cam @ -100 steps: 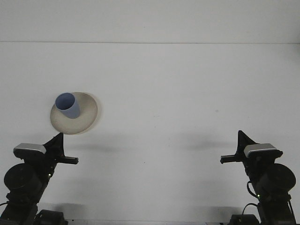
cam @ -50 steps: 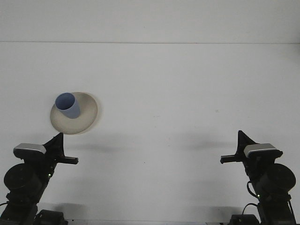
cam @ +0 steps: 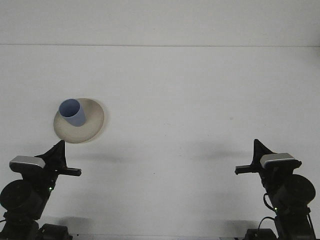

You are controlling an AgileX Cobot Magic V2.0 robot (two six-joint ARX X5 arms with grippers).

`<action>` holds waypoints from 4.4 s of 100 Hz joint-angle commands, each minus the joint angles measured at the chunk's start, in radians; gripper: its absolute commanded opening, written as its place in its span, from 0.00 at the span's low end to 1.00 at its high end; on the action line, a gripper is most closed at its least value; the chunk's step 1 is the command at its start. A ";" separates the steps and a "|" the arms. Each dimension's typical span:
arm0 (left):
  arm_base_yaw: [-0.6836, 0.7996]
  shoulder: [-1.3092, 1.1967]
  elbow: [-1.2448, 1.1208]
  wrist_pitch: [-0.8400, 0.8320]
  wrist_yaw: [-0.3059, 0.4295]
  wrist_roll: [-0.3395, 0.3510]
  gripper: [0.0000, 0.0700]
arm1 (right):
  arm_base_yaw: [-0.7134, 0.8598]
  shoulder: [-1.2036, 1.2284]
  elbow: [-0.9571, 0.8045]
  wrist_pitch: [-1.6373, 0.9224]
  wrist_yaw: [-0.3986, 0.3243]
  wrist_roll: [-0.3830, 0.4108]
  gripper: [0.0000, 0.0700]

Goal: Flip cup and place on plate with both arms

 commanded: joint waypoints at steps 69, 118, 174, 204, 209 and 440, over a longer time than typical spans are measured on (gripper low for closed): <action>0.040 -0.319 -0.509 0.357 -0.003 0.023 0.02 | 0.001 0.002 0.008 0.015 0.003 0.013 0.00; 0.056 -0.361 -0.590 0.457 -0.002 0.021 0.02 | 0.001 0.002 0.008 0.015 0.003 0.013 0.00; 0.056 -0.361 -0.590 0.451 -0.002 0.019 0.02 | 0.001 0.002 0.008 0.015 0.003 0.013 0.00; 0.056 -0.361 -0.590 0.451 -0.002 0.019 0.02 | 0.001 0.002 0.008 0.015 0.003 0.013 0.00; 0.056 -0.361 -0.590 0.451 -0.002 0.019 0.02 | 0.005 0.002 0.008 0.015 0.002 0.013 0.00; 0.056 -0.360 -0.590 0.449 -0.002 0.019 0.02 | -0.029 -0.449 -0.566 0.425 0.056 0.021 0.00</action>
